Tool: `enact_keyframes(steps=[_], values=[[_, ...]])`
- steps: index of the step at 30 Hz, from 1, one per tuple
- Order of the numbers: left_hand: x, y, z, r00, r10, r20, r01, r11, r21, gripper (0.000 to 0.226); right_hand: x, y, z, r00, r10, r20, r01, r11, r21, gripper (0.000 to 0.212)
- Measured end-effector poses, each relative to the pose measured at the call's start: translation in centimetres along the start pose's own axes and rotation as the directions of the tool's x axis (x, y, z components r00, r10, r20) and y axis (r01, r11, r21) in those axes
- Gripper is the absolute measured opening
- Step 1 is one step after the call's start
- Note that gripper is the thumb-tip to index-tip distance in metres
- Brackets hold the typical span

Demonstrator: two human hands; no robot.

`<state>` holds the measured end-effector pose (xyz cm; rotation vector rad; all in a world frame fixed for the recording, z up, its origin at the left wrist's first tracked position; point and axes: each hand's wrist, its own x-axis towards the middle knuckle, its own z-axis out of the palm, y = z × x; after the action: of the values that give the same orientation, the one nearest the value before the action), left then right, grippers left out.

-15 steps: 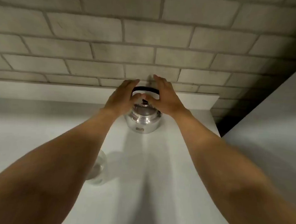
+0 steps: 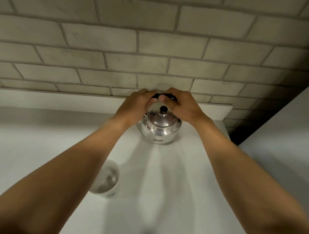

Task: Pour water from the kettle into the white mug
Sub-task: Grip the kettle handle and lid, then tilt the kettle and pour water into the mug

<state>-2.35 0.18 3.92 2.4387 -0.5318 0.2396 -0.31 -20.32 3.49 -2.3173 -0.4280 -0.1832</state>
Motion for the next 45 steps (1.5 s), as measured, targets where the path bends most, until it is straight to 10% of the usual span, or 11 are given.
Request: enact_keyframes(steps=[19,23,45], values=[[-19.0,8.4,0.5,0.896,0.223,-0.384,-0.193,0.974,0.115,0.035,-17.2,-8.3,-2.8,0.986,-0.086,-0.144,0.085,0.996,-0.013,0.018],[-23.9,8.4,3.3,0.898,0.364,-0.248,-0.318,0.925,0.208,0.043,-19.2,-9.3,-2.7,0.991,-0.074,-0.115,0.073,0.997,-0.014,0.017],[-26.0,10.1,3.6,0.906,0.164,-0.389,-0.203,0.977,-0.061,0.039,-17.4,-17.3,-3.3,0.975,-0.209,0.081,0.224,0.923,-0.314,0.032]])
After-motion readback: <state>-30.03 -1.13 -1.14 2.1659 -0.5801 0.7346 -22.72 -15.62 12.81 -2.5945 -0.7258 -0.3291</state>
